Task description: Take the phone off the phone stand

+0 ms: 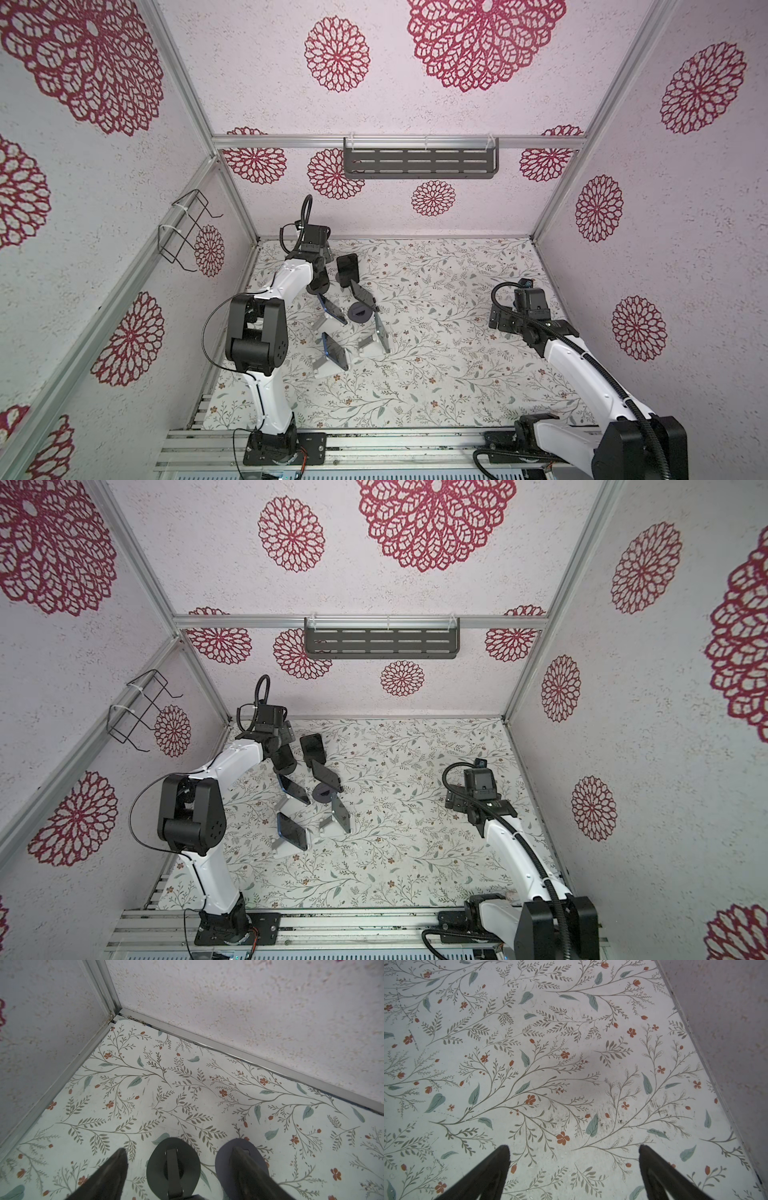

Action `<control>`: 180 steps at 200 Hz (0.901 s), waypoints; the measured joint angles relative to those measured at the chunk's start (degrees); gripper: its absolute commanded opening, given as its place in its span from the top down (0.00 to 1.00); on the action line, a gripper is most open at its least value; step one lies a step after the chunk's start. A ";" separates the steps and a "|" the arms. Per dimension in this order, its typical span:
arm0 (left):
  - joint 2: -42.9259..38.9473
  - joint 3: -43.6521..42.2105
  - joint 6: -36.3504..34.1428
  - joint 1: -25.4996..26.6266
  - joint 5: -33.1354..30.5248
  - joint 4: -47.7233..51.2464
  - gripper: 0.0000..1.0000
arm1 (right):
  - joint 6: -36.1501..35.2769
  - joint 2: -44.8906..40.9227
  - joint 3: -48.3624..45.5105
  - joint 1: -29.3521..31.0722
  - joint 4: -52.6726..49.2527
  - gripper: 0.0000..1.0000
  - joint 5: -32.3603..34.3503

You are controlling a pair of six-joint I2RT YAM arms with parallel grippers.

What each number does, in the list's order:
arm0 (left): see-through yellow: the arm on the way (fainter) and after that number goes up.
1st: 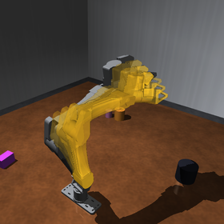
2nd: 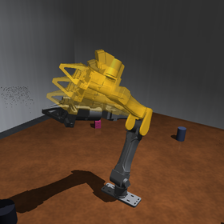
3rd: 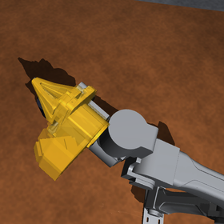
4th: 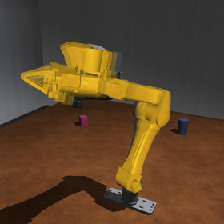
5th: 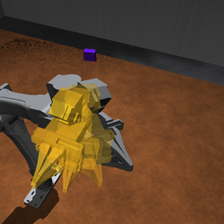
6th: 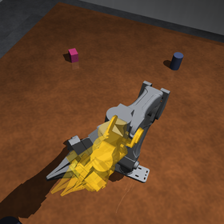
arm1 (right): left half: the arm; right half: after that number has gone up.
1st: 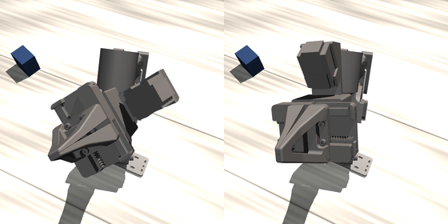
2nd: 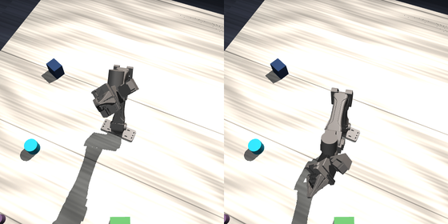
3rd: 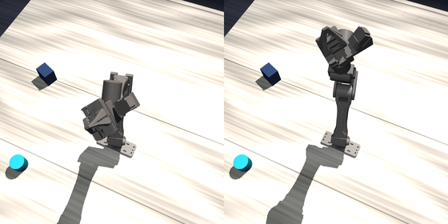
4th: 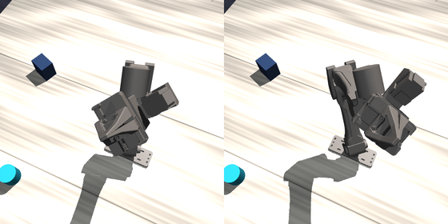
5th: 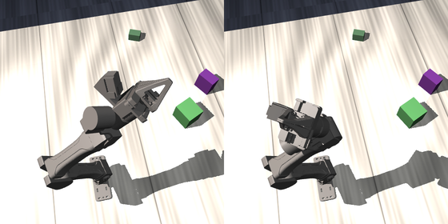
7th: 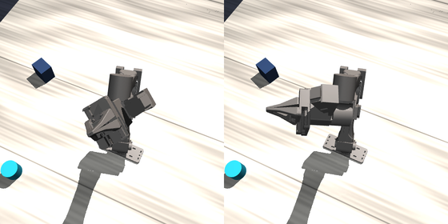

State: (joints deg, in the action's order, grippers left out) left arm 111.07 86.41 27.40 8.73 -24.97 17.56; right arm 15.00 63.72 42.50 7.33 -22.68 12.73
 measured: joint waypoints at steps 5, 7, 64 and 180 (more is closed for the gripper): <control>0.00 0.02 0.15 0.00 -0.02 -0.02 0.25 | 0.00 -0.13 0.00 0.00 0.00 0.01 0.00; 0.00 0.02 0.09 0.00 0.02 0.00 0.26 | 0.00 -0.15 0.00 0.00 -0.02 0.01 0.00; 0.13 0.79 0.31 0.00 0.15 1.11 0.33 | -0.39 -0.66 0.00 0.00 0.07 0.01 0.00; -6.25 3.26 -1.46 0.00 0.24 8.33 0.43 | -1.07 -0.72 0.00 0.00 0.46 0.01 -4.09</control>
State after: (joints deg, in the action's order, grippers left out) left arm 104.81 89.67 25.93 8.73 -24.73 25.89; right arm 13.93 63.00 42.50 7.33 -22.22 8.64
